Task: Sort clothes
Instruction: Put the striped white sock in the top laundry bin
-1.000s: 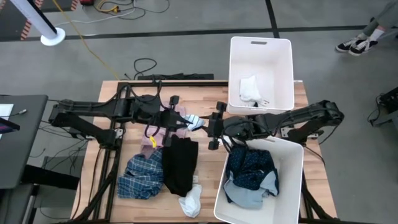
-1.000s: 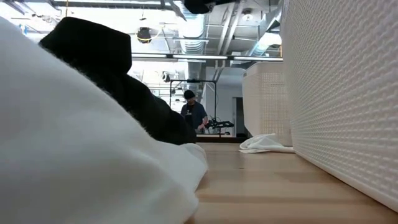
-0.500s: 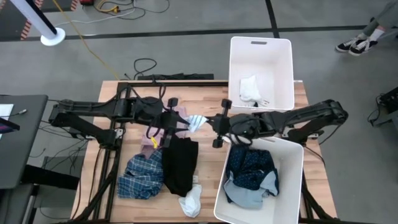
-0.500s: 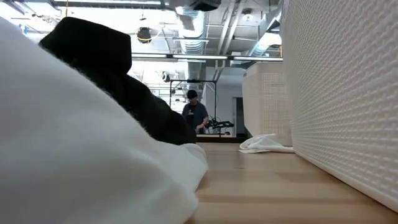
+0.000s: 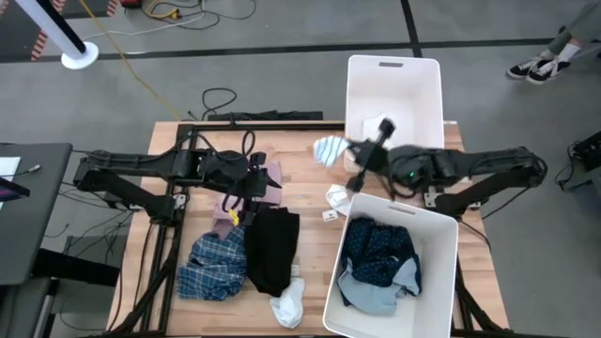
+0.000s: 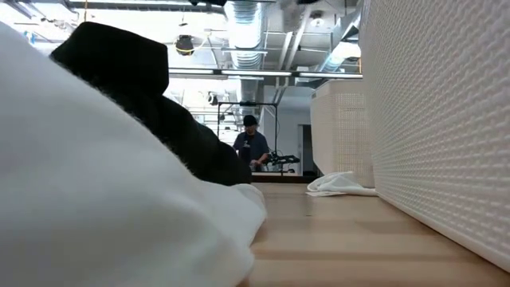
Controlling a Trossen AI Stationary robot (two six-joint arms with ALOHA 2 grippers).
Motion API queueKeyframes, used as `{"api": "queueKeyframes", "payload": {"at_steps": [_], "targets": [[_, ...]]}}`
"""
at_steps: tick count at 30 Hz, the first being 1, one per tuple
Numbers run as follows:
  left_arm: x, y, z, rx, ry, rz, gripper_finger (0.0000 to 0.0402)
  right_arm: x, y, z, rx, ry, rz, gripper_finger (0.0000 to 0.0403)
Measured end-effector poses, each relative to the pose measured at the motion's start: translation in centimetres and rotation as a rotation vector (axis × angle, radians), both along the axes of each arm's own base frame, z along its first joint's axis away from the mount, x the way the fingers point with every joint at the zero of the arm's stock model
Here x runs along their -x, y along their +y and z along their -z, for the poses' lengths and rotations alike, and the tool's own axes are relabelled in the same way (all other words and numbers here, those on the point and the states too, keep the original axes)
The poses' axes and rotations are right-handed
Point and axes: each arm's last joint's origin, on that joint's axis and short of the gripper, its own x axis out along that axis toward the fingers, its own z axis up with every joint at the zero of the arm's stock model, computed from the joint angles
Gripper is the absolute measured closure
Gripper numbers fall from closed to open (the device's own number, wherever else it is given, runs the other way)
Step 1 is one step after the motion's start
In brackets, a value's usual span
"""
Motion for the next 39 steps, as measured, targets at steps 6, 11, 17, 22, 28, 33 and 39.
{"api": "queueKeyframes", "payload": {"at_steps": [6, 11, 17, 22, 28, 33, 39], "targets": [[-0.1, -0.7, 2.0, 0.005, 0.052, 0.021, 0.0194, 2.9, -3.4, -0.8, -0.018, 0.006, 0.164, 0.0402], [-0.2, -1.3, 4.1, 0.015, 0.086, 0.034, 0.0194, 5.1, -6.4, -1.0, -0.03, 0.028, 0.316, 0.0403], [-0.2, -1.8, 5.9, 0.025, 0.099, 0.053, 0.0194, 7.5, -10.0, -0.3, -0.084, 0.091, 0.529, 0.0403], [-0.4, -2.0, 6.6, 0.03, 0.074, 0.068, 0.0194, 8.6, -12.9, 0.6, -0.162, 0.13, 0.616, 0.0403], [-0.4, -2.0, 7.1, 0.027, 0.081, 0.073, 0.0194, 9.0, -16.3, 1.9, -0.246, 0.167, 0.688, 0.04], [-0.4, -2.0, 7.1, 0.028, 0.084, 0.075, 0.0194, 9.2, -19.3, 3.4, -0.303, 0.227, 0.756, 0.0398], [-0.4, -2.0, 7.1, 0.04, 0.087, 0.081, 0.0194, 9.8, -22.5, 5.3, -0.391, 0.272, 0.805, 0.0397]]}}
